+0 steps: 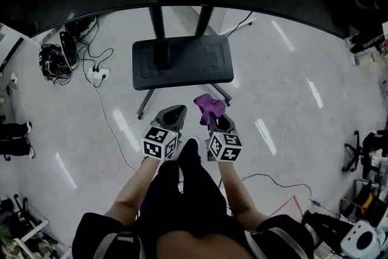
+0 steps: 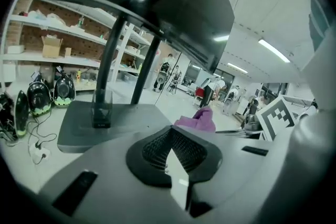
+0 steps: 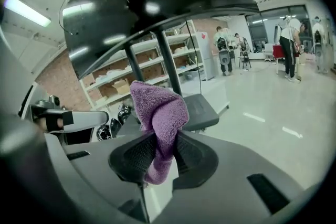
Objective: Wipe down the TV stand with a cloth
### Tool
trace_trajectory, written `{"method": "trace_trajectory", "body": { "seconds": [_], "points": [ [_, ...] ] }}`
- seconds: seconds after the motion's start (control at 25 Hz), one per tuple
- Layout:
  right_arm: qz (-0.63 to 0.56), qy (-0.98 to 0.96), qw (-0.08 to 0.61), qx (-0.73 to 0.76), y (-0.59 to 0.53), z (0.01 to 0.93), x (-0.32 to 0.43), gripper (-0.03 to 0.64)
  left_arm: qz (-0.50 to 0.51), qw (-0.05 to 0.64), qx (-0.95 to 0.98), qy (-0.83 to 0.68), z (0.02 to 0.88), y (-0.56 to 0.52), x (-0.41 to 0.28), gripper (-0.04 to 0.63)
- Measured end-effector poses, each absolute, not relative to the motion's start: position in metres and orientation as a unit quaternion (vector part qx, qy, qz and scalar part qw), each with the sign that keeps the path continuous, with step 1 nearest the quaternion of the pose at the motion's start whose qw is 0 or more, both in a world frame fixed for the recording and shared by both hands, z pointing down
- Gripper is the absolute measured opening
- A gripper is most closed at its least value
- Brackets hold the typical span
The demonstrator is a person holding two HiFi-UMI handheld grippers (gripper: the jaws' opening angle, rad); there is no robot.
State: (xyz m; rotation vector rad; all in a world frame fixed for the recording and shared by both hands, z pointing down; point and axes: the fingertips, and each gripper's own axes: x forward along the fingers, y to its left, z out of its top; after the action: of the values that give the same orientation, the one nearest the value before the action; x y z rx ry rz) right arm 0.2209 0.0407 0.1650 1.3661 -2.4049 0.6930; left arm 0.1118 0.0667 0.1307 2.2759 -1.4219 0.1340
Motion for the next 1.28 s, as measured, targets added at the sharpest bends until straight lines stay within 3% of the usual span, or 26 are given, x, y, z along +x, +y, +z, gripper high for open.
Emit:
{"method": "trace_trajectory", "body": {
  "seconds": [0.48,1.28],
  "points": [
    [0.179,-0.871,0.071,0.451,0.036,0.027,0.225,0.1,0.031,0.188,0.821,-0.538,0.027,0.071,0.108,0.006],
    [0.195,-0.862,0.068,0.463,0.014,0.015,0.24,0.1,0.014,0.197,0.808,-0.556,0.017,0.062,0.107,0.006]
  ]
}}
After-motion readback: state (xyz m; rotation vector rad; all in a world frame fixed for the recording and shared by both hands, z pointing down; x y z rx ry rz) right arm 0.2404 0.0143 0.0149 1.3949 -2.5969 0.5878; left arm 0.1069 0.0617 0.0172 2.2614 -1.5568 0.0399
